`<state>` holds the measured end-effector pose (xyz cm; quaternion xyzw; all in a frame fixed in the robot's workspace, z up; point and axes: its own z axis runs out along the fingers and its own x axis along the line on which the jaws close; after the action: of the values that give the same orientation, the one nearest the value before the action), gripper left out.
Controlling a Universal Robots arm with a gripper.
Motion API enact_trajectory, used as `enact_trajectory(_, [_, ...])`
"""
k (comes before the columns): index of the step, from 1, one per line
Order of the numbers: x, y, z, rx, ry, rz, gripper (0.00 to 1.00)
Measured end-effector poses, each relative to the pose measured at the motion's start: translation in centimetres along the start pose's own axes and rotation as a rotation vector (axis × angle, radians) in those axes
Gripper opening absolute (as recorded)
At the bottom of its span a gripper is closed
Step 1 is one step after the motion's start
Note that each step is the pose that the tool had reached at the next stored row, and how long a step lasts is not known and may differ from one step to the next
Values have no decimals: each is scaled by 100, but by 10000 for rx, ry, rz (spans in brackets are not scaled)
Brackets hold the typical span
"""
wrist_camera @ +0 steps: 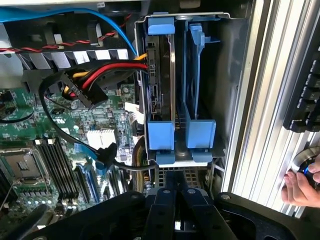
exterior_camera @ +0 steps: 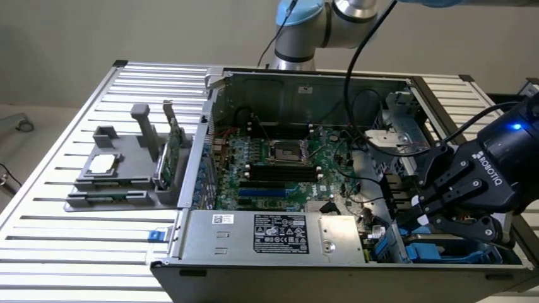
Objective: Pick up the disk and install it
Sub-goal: 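Insert the second disk wire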
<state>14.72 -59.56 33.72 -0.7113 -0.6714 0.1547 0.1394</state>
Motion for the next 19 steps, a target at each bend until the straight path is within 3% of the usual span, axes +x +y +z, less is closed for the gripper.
enact_trajectory(2, [-1,-39,-12,-148,10,1,24])
enact_trajectory(5, [-1,-103,-39,-335,21,3,30])
enact_trajectory(6, [1,-124,-48,-398,25,3,42])
enact_trajectory(8, [20,-163,-68,-531,31,5,42])
enact_trajectory(9, [40,-179,-77,-597,34,7,48])
enact_trajectory(10, [65,-193,-83,-667,41,6,48])
enact_trajectory(15, [255,-233,-99,-1041,61,11,48])
enact_trajectory(17, [321,-240,-101,-1243,74,11,48])
enact_trajectory(19, [368,-244,-103,-1487,90,14,48])
